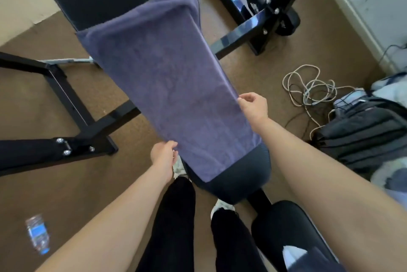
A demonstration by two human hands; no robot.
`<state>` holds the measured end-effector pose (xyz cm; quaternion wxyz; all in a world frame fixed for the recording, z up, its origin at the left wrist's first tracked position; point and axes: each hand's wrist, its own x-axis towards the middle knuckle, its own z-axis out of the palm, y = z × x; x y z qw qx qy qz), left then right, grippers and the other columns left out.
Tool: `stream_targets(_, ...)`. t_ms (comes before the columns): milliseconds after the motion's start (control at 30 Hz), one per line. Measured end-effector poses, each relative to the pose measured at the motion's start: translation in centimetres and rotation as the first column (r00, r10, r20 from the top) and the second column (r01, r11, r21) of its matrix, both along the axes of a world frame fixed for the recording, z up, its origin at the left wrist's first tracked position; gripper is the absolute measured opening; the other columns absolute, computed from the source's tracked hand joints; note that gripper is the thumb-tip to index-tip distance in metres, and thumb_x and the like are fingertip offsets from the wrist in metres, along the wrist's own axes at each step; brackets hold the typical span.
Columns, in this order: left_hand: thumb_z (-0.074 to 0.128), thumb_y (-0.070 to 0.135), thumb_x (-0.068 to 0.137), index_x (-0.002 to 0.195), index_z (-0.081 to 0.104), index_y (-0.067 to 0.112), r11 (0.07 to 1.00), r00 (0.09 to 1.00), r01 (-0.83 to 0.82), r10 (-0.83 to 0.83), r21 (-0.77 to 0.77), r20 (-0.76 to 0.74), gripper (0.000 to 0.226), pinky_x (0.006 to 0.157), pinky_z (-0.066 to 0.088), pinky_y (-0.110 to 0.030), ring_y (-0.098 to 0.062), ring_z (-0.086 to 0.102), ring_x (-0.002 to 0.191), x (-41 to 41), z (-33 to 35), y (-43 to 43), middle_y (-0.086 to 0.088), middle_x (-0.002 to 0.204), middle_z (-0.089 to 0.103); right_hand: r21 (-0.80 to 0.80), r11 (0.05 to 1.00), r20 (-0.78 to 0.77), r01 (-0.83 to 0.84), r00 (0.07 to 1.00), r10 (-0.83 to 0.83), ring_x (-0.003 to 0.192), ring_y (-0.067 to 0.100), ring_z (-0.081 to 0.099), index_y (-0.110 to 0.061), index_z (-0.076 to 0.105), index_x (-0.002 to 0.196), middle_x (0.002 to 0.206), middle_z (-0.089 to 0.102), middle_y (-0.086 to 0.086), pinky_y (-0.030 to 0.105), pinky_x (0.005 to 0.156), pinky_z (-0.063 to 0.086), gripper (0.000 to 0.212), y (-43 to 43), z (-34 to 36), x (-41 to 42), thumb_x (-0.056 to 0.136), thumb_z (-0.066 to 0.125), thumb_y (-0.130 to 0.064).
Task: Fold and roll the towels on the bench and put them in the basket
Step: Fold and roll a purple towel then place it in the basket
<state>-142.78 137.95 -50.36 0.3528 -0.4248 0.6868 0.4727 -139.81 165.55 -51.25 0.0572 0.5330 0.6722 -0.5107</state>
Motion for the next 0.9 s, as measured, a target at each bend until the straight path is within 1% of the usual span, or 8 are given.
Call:
stream_targets(100, 0.071, 0.009, 0.093, 0.103, 0.065, 0.005, 0.998, 0.998, 0.048, -0.046, -0.044, 0.047, 0.012, 0.062, 0.050, -0.030, -0.017, 0.059, 0.066, 5.3, -3.1, 0.1, -0.011, 0.088, 0.068, 0.095, 0.995, 0.107, 0.016, 0.994, -0.026, 0.092, 0.019, 0.064, -0.015, 0.070, 0.099, 0.098, 0.071, 0.002, 0.031, 0.086, 0.051, 0.011, -0.3, -3.0, 6.1, 0.088, 0.069, -0.017)
stream_targets(200, 0.080, 0.012, 0.087, 0.108, 0.066, 0.006, 0.997, 0.999, 0.019, -0.017, -0.071, 0.041, 0.025, 0.074, 0.056, -0.033, -0.021, 0.067, 0.078, 9.1, -5.7, -0.3, -0.010, 0.095, 0.072, 0.119, 0.991, 0.173, 0.064, 0.981, -0.084, 0.095, 0.020, 0.060, -0.008, 0.062, 0.118, 0.112, 0.064, 0.006, 0.029, 0.083, 0.046, 0.031, -0.8, -5.7, 11.0, 0.091, 0.071, -0.020)
stream_targets(367, 0.090, 0.029, 0.079, 0.084, 0.068, 0.015, 0.991, 1.000, 0.001, -0.001, -0.134, 0.006, 0.027, 0.086, 0.059, -0.040, -0.028, 0.070, 0.091, 12.8, -7.9, 0.5, -0.009, 0.096, 0.076, 0.095, 0.979, 0.211, 0.180, 0.958, -0.196, 0.107, 0.026, 0.063, -0.006, 0.054, 0.131, 0.125, 0.060, 0.013, 0.035, 0.098, 0.053, 0.053, -1.1, -8.8, 14.7, 0.088, 0.076, -0.028)
stream_targets(433, 0.089, 0.033, 0.080, 0.087, 0.070, 0.015, 0.993, 0.999, 0.029, -0.025, -0.118, 0.035, 0.028, 0.090, 0.059, -0.042, -0.028, 0.069, 0.093, 13.9, -8.3, 1.4, -0.008, 0.099, 0.075, 0.102, 0.970, 0.191, 0.221, 0.953, -0.237, 0.105, 0.026, 0.062, -0.007, 0.055, 0.124, 0.122, 0.060, 0.012, 0.037, 0.097, 0.053, 0.047, -1.1, -9.3, 15.0, 0.088, 0.076, -0.028)
stream_targets(533, 0.085, 0.028, 0.086, 0.113, 0.070, 0.012, 0.999, 0.989, 0.034, -0.029, -0.035, 0.144, 0.035, 0.098, 0.058, -0.041, -0.026, 0.068, 0.106, 15.0, -8.4, 2.8, -0.005, 0.114, 0.072, 0.030, 0.963, 0.177, 0.268, 0.947, -0.269, 0.096, 0.022, 0.063, -0.010, 0.059, 0.106, 0.104, 0.065, 0.005, 0.031, 0.082, 0.051, 0.022, -1.0, -9.2, 14.8, 0.094, 0.072, -0.023)
stream_targets(667, 0.079, 0.024, 0.093, 0.121, 0.068, 0.017, 0.996, 0.971, -0.002, -0.021, 0.095, 0.240, 0.031, 0.077, 0.061, -0.029, -0.020, 0.073, 0.106, 16.0, -7.7, 2.6, -0.003, 0.116, 0.075, -0.065, 0.943, 0.171, 0.327, 0.934, -0.312, 0.096, 0.021, 0.068, -0.010, 0.065, 0.102, 0.101, 0.070, 0.005, 0.035, 0.086, 0.060, 0.013, -0.7, -8.8, 15.4, 0.097, 0.069, -0.020)
stream_targets(733, 0.077, 0.023, 0.094, 0.121, 0.069, 0.017, 0.994, 0.968, -0.025, -0.002, 0.102, 0.252, 0.029, 0.066, 0.059, -0.025, -0.020, 0.076, 0.099, 16.6, -6.9, 1.7, -0.004, 0.113, 0.076, -0.080, 0.928, 0.166, 0.364, 0.923, -0.348, 0.097, 0.022, 0.068, -0.009, 0.062, 0.103, 0.102, 0.068, 0.006, 0.031, 0.077, 0.061, 0.013, -0.9, -8.1, 16.1, 0.097, 0.069, -0.019)
stream_targets(900, 0.074, 0.022, 0.097, 0.120, 0.070, 0.017, 0.997, 0.965, -0.023, 0.002, 0.076, 0.260, 0.024, 0.067, 0.056, -0.025, -0.018, 0.072, 0.092, 18.4, -4.1, -0.3, -0.005, 0.110, 0.075, -0.055, 0.922, 0.198, 0.382, 0.910, -0.365, 0.087, 0.017, 0.066, -0.011, 0.061, 0.112, 0.103, 0.066, 0.005, 0.021, 0.060, 0.053, 0.017, -1.8, -5.7, 18.4, 0.098, 0.067, -0.019)
